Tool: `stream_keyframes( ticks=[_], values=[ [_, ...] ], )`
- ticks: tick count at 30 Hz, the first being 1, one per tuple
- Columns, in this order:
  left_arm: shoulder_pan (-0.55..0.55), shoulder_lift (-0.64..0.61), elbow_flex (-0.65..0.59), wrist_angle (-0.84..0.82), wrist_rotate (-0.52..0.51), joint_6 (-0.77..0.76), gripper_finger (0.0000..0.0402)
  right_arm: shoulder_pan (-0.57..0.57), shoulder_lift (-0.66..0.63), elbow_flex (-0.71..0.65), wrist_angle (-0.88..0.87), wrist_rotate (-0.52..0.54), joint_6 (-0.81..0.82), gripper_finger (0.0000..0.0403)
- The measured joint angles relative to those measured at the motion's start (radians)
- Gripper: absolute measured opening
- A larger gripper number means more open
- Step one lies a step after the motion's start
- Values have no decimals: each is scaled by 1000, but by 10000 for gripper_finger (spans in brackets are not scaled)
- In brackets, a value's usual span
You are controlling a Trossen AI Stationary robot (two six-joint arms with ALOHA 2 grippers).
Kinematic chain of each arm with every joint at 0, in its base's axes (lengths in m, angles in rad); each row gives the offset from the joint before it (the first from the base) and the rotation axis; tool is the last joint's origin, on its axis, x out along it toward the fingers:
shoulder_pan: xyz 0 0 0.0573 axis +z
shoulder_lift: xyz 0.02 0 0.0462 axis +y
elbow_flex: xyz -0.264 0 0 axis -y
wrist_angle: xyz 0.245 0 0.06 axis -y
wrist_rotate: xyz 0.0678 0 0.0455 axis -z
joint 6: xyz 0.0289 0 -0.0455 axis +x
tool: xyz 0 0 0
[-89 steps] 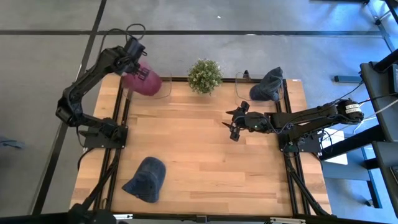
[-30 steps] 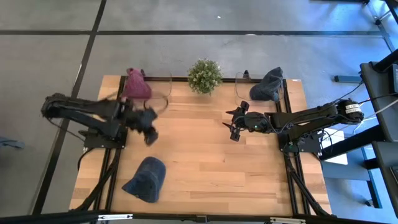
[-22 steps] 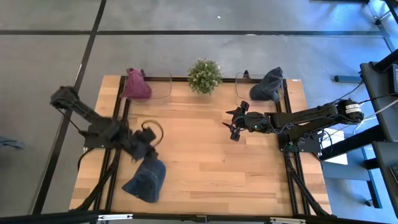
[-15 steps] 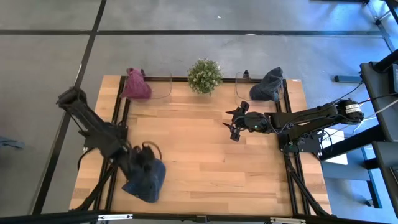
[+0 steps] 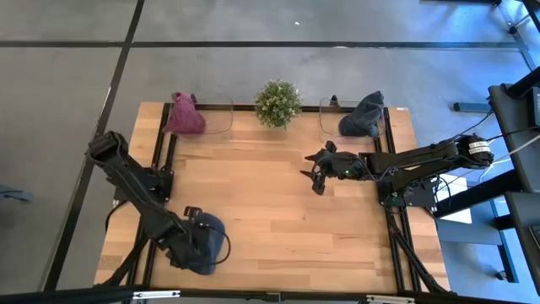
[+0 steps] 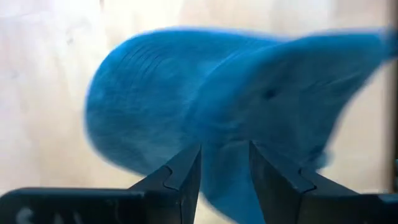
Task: Pick & Place hat
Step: Put the blue cap into the right transparent bin
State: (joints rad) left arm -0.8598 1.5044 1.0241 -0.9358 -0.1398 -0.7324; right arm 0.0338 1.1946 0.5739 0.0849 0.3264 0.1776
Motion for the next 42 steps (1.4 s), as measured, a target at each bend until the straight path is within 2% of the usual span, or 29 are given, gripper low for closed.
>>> stream_keyframes(
  ticks=[3, 10, 16, 24, 27, 30, 34, 37, 42],
  values=[
    [9, 38, 0, -38, -17, 32, 127, 3, 0, 0, 0, -35, 0, 255],
    [20, 138, 1, -19, -45, 177, 128, 2, 0, 0, 0, -41, 1, 256],
    [20, 200, 3, 21, -65, 144, 128, 2, 0, 0, -1, -42, 2, 256],
    [21, 207, 1, 50, -67, 117, 127, 2, 0, 0, 0, -42, 2, 256],
    [26, 207, 1, 51, -51, 116, 111, 2, 0, 0, 0, -42, 1, 256],
    [31, 207, 0, 60, -57, 103, 71, 2, 0, 0, 0, -42, 0, 256],
    [57, 207, 0, 80, -31, 58, 13, 2, 0, 0, 0, -42, -1, 256],
    [97, 191, 0, 78, 3, -32, 9, 2, 0, 0, 1, -42, 0, 255],
    [223, 89, -2, 69, -11, -229, 6, 3, 0, 0, 57, -47, 1, 256]
  ],
)
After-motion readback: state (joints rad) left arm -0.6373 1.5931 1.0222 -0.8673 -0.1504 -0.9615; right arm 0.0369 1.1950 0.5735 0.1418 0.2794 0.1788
